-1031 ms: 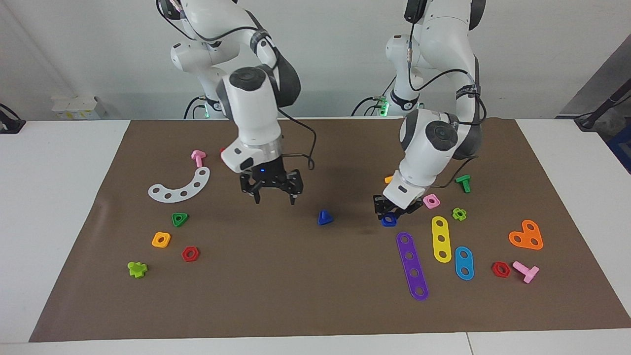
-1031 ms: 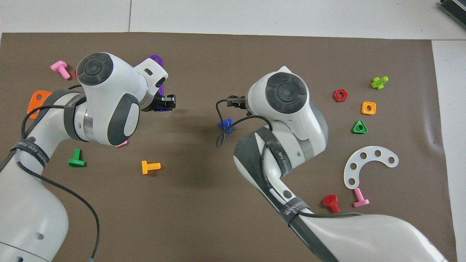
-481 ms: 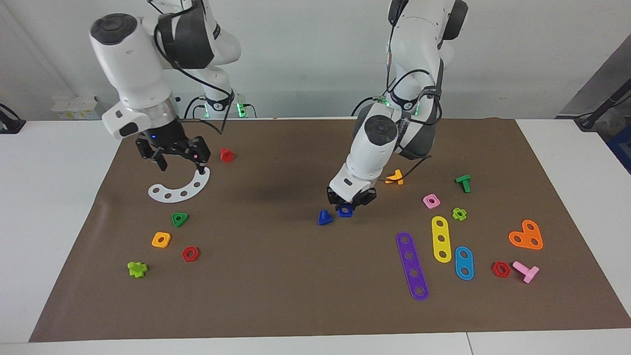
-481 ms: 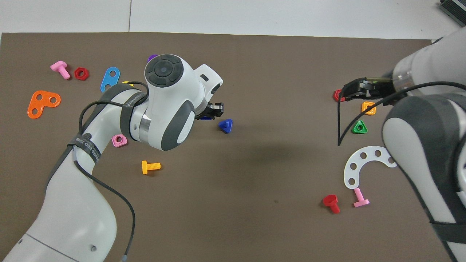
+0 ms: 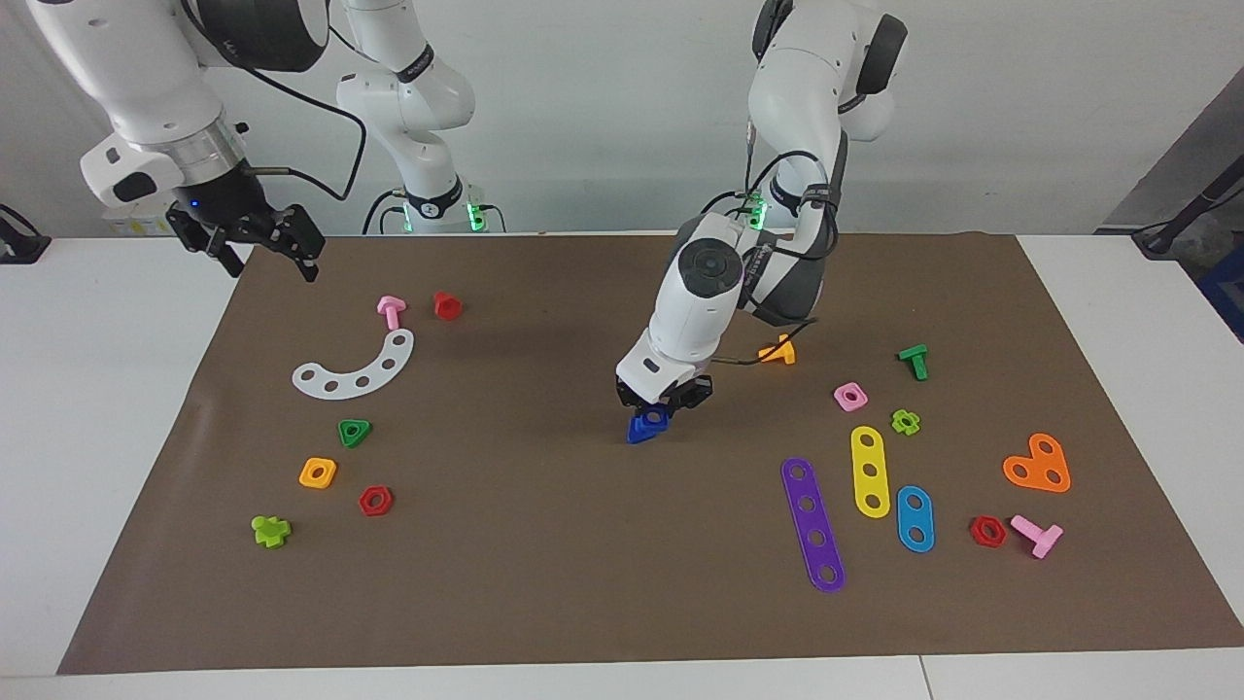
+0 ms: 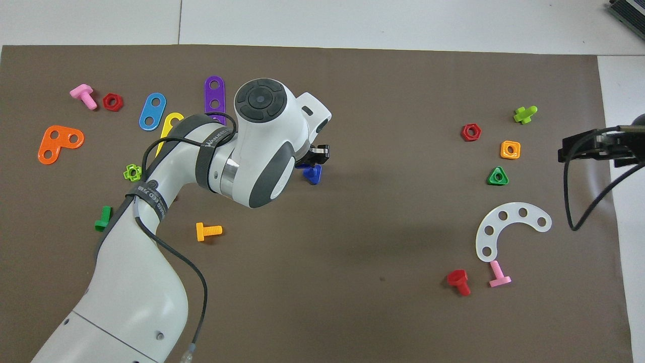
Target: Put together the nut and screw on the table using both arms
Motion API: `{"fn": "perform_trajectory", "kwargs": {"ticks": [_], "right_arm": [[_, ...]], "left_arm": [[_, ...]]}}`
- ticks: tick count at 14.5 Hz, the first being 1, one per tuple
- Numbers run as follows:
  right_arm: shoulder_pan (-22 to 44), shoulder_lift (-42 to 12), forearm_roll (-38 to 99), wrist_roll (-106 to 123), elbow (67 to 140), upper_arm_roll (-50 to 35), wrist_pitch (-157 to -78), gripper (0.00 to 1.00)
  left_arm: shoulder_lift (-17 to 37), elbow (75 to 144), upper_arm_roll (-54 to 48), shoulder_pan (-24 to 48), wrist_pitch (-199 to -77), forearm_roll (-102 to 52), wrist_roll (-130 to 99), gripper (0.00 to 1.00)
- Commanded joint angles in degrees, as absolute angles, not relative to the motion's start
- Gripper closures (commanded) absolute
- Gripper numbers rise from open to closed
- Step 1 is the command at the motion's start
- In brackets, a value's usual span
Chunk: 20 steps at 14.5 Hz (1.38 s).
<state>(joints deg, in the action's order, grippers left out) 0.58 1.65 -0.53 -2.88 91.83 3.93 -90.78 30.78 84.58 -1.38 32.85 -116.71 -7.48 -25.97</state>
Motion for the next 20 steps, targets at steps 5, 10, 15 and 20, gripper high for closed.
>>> {"fn": "perform_trajectory", "kwargs": {"ticks": [5, 10, 15, 20], "right_arm": [[0.2, 2.9, 0.2, -4.1, 92.4, 3.1, -86.8, 0.00], [0.9, 3.1, -0.4, -4.1, 92.6, 2.5, -87.3, 0.00], [0.9, 3.4, -0.2, -4.2, 93.2, 2.4, -87.5, 0.00], [0.5, 3.4, 0.2, -3.9, 93.0, 2.5, -87.3, 0.00]], "left_arm": [[34.5, 82.4, -0.1, 35.1, -116.6, -8.5, -27.8, 0.89], [35.2, 82.4, -0.1, 35.5, -116.6, -8.3, -27.9, 0.89], [35.2, 83.7, -0.1, 35.5, -119.3, -7.7, -28.0, 0.88], [35.2, 83.8, -0.1, 35.5, -119.6, -6.9, -27.9, 0.33]]}}
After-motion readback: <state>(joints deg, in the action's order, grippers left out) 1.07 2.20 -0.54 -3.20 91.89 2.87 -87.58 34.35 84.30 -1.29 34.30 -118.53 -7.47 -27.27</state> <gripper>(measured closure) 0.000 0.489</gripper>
